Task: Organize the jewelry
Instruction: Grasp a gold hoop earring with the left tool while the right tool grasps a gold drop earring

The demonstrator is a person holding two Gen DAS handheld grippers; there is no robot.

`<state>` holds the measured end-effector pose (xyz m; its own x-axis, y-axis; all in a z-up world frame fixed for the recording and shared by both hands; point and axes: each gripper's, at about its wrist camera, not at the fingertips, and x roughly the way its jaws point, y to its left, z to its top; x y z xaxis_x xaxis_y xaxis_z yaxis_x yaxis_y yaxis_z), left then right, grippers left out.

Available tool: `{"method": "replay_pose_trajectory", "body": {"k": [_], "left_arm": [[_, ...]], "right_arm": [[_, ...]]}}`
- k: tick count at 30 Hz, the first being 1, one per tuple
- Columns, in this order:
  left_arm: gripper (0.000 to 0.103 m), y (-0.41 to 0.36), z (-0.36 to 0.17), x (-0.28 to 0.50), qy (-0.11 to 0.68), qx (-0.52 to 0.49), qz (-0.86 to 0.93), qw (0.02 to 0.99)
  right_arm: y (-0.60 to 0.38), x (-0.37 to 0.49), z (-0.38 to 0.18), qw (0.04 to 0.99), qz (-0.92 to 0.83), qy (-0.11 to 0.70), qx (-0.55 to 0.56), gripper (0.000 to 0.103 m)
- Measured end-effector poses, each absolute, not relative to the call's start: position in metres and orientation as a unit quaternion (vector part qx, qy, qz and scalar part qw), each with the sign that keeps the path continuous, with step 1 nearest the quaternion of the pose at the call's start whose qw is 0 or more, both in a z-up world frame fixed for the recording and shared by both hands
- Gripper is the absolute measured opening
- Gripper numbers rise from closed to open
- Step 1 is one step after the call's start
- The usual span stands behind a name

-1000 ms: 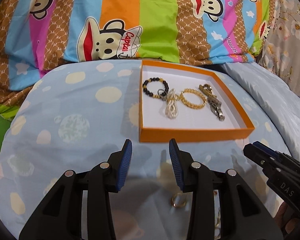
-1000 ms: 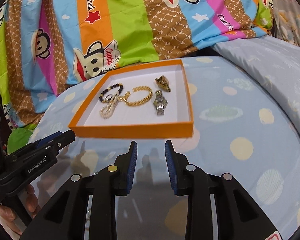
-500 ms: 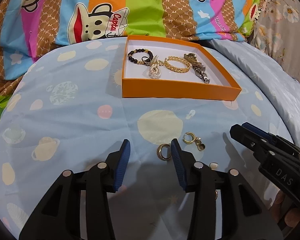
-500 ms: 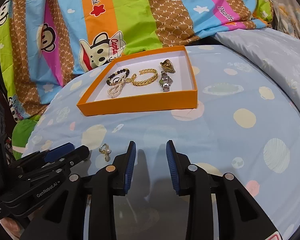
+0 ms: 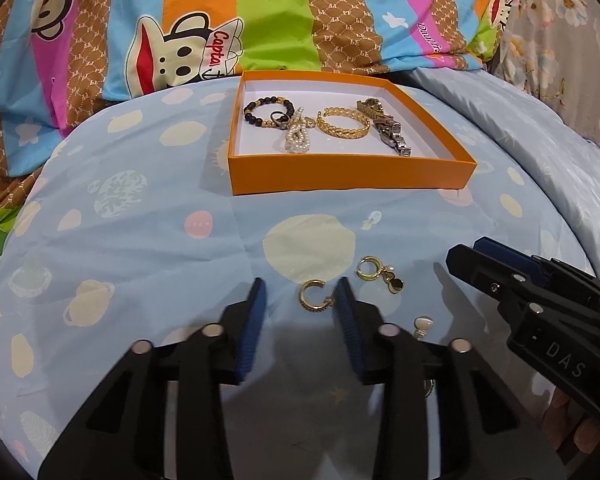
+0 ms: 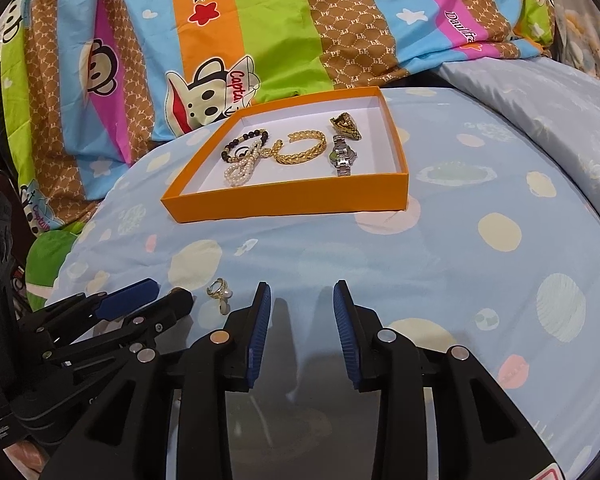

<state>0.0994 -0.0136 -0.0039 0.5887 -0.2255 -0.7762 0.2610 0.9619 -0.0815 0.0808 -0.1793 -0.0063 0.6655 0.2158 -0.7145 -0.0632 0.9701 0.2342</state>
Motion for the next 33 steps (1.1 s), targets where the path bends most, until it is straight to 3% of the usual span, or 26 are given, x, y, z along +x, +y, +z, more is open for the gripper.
{"method": "replay_pose_trajectory", "body": {"k": [2,28,33], "left_arm": [[0.018,-0.014,-0.004,0.099,0.432,0.019,-0.139,0.891],[0.018,0.017,-0.003,0.088,0.433,-0.019,-0.117,0.894],[0.018,0.016,-0.003,0.088,0.432,-0.015,-0.118,0.894]], "right_arm": [[-0.179,0.081,-0.006,0.907,0.078,0.402,0.095,0.033],[-0.117,0.101,-0.012,0.894,0.129,0.430,0.011,0.032],[-0.113,0.100,-0.011,0.894,0.125,0.430,0.000,0.017]]}}
